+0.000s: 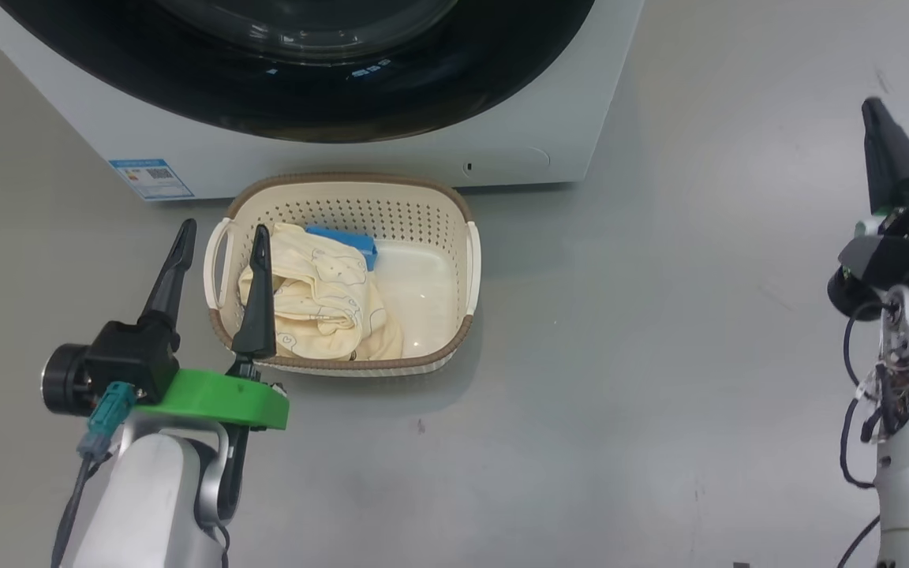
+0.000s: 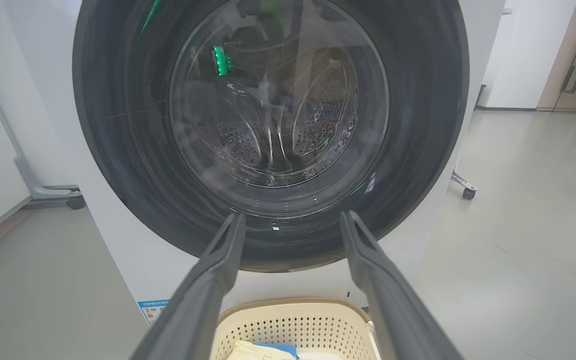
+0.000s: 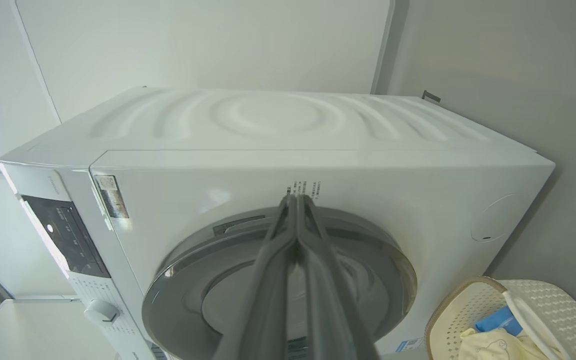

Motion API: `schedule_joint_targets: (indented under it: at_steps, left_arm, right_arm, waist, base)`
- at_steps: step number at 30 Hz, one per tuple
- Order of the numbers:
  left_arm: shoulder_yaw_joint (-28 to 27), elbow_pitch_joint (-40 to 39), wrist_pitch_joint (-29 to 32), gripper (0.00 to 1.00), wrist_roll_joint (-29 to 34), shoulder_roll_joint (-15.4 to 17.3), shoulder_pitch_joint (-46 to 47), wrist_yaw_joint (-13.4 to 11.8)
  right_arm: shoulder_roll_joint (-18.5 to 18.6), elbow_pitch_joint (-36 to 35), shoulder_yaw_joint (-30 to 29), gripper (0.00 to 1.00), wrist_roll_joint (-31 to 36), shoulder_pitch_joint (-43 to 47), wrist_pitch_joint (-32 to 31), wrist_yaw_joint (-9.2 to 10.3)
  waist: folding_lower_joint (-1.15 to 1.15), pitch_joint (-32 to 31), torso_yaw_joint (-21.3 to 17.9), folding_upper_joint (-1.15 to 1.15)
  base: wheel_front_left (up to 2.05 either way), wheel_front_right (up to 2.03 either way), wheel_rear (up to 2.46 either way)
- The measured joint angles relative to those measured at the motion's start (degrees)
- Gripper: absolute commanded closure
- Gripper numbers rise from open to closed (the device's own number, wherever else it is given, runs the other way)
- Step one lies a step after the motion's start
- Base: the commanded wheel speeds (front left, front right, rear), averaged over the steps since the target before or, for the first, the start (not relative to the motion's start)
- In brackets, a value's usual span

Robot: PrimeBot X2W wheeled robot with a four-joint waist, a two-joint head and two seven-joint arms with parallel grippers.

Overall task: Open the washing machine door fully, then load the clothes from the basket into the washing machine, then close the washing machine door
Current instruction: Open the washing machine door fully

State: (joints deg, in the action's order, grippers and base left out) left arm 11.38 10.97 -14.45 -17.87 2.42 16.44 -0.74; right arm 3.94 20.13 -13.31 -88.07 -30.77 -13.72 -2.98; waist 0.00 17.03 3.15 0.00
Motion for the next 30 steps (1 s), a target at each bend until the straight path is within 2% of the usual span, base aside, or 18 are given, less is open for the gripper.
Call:
schedule_joint_targets:
  at_steps: [3,8,13,18,23,30]
  left_arm:
    - [0.23,-0.67,0.00,0.00,0.40,-0.05,1.44,-0.03]
    - [1.12,-1.44,0.00,0.00,0.42,-0.14,2.76,-0.10]
    - [2.00,-2.34,-0.10,0.00,0.87,-0.25,4.24,-0.69]
    - [3.94,-2.79,-0.25,0.00,0.41,-0.34,5.76,-1.11]
    - [5.87,-3.19,-0.25,0.00,-1.57,-0.46,7.14,-1.48]
    - [7.39,-3.72,-0.25,0.00,-2.72,-0.57,7.79,-2.11]
  right_arm:
    - [0.86,0.01,-0.62,1.00,-2.32,-4.14,-2.69,1.74]
    - [4.60,0.22,-0.09,1.00,-2.64,-10.54,-6.53,4.38]
    - [7.22,0.45,2.34,1.00,-2.49,-15.99,-10.35,6.17]
    - [9.13,0.54,4.38,1.00,-2.02,-20.84,-13.34,7.24]
    - [10.83,1.04,4.98,1.00,-1.53,-24.66,-14.75,7.26]
    - [11.41,2.52,7.84,1.00,0.24,-28.45,-16.78,8.20]
  waist:
    - [0.00,1.92,0.50,0.00]
    - [0.00,5.04,1.30,0.00]
    - [0.00,7.99,2.11,0.00]
    - [0.01,10.67,3.01,0.00]
    - [0.00,12.81,4.34,0.00]
    - [0.00,14.37,6.96,0.00]
  base:
    - [0.00,0.00,0.00]
    - [0.00,0.00,0.00]
    - [0.00,0.00,0.00]
    - [0.00,0.00,0.00]
    - [0.00,0.00,0.00]
    - [0.00,0.00,0.00]
